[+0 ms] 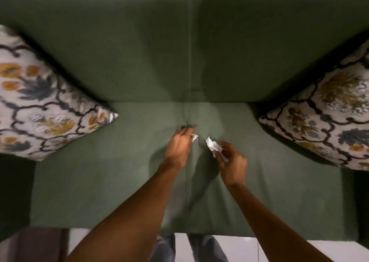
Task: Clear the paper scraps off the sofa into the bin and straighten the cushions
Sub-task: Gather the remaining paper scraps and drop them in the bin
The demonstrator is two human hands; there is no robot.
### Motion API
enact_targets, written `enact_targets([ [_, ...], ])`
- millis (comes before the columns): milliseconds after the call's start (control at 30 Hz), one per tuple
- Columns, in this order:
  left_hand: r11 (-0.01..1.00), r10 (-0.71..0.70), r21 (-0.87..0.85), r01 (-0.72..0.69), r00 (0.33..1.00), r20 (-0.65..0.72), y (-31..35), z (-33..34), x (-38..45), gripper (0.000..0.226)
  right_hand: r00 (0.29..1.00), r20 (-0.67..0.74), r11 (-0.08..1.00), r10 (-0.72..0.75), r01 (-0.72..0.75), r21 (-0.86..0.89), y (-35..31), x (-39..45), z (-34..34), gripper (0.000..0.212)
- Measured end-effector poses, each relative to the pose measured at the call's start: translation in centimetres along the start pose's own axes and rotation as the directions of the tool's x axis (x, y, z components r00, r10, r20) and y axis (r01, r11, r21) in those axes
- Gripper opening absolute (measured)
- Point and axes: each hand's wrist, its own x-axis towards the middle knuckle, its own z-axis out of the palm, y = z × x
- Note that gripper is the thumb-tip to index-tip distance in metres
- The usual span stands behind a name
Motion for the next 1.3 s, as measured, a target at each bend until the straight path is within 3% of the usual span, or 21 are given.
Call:
enact_targets([
  [233,0.981,-0.185,-0.089,0.171,0.963,-0.197,-6.1,-6.1,-9.9,0.020,0.974,0.154,0.982,-0.166,0.177,-0.059,-6.1,-3.9,4.0,0.012],
  [400,0.929,-0.369,-0.131,0.345,0.885,-0.283,-10.6,-9.0,-18.8,0.014,0.924,0.283,0.953,-0.259,0.292,-0.081,-9.7,-9.0,8.8,0.009],
  [533,0.836,-0.548,-0.227,0.500,0.787,-0.284,-14.9,-9.9,-26.9,0.014,0.863,0.422,0.932,-0.278,0.348,-0.098,-11.7,-15.3,14.0,0.009],
  [767,0.614,-0.787,-0.454,0.645,0.542,-0.293,-22.7,-8.5,-44.4,0.011,0.713,0.608,0.867,-0.350,0.493,-0.079,-12.2,-31.1,25.0,0.009],
  [867,0.505,-0.862,-0.542,0.672,0.416,-0.289,-26.1,-7.0,-50.7,0.010,0.646,0.694,0.883,-0.317,0.468,-0.032,-11.3,-37.4,28.8,0.008],
  [1133,0.128,-0.983,-0.787,0.604,-0.030,-0.182,-34.6,-2.5,-61.5,0.011,0.398,0.833,0.708,-0.384,0.706,-0.011,-8.5,-49.2,39.2,0.004],
  [1200,0.071,-0.983,-0.800,0.595,-0.093,-0.157,-36.6,-1.4,-62.7,0.012,0.358,0.867,0.697,-0.347,0.717,-0.016,-7.5,-51.0,41.6,0.007],
  [1300,0.025,-0.985,-0.807,0.591,-0.124,-0.121,-39.6,0.3,-63.9,0.015,0.324,0.902,0.692,-0.285,0.721,-0.041,-5.8,-53.1,45.1,0.009],
])
